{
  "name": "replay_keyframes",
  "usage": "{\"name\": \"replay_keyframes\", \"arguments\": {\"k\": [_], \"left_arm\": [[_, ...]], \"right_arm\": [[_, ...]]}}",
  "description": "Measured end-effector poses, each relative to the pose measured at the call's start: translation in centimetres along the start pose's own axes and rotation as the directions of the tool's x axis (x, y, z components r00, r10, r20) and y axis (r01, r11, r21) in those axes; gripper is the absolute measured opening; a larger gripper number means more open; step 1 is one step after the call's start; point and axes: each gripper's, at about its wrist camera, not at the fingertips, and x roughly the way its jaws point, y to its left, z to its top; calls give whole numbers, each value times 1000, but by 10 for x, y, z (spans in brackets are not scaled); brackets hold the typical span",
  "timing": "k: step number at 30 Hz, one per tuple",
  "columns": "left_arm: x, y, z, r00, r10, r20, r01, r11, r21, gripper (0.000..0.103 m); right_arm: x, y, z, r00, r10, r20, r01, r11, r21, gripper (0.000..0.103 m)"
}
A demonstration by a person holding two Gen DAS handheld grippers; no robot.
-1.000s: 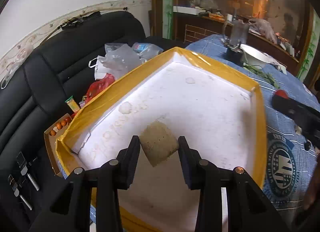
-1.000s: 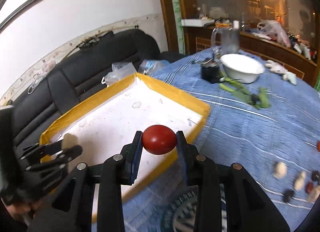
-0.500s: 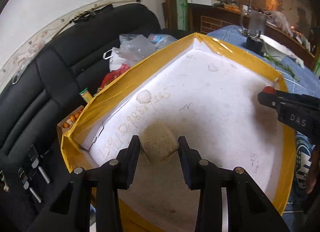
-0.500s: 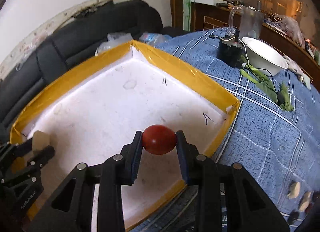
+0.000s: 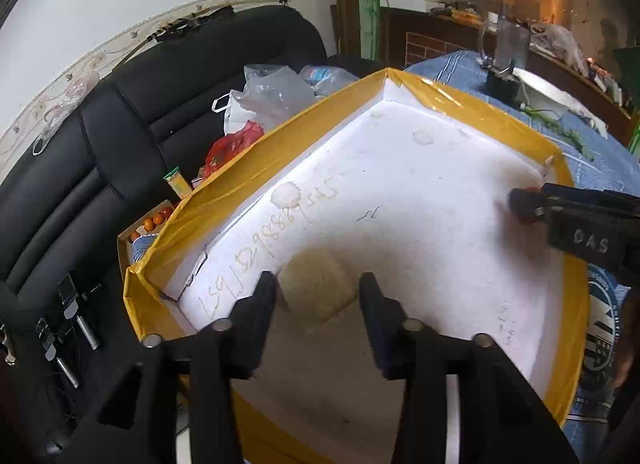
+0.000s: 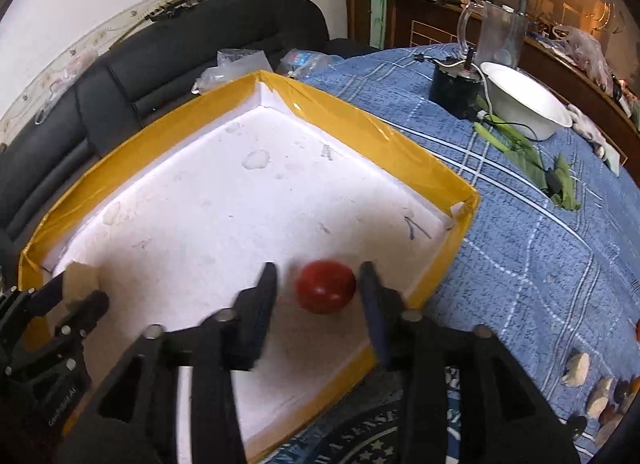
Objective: Organize fruits
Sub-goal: 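Open the left tool over the tray while the right tool releases the tomato there, then move both open tools back over the remaining items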
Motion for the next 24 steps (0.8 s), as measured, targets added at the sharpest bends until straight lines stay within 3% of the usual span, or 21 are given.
{"name": "replay_keyframes", "arguments": {"k": [1, 2, 8, 10, 11, 12, 24], "left_arm": [[-3, 2, 0, 1000, 8, 12, -8, 1000, -12, 75], [-8, 5, 0, 999, 14, 31, -13, 999, -31, 83], [-27, 25, 2, 993, 33, 110, -18, 991, -135, 83], [-29, 31, 3, 992, 37, 120, -17, 985, -169, 83], [-30, 33, 3, 992, 36, 120, -14, 983, -181, 83], [-30, 35, 2, 992, 33, 118, -10, 981, -193, 83], [-49, 33, -7, 988, 4, 154, 31, 975, -221, 83]], "right_arm": [[-2, 3, 0, 1000, -4, 10, 4, 1000, -6, 65], [-4, 6, 1, 1000, -11, 20, 11, 1000, -12, 74], [-18, 6, 0, 998, -31, 56, 31, 1000, 2, 77], [-23, 3, -1, 997, -38, 70, 37, 999, 15, 87], [-25, 3, -2, 996, -39, 75, 38, 999, 17, 99], [-27, 3, -3, 996, -39, 82, 38, 999, 12, 103], [-55, -10, -19, 986, -98, 132, 96, 995, 21, 103]]}}
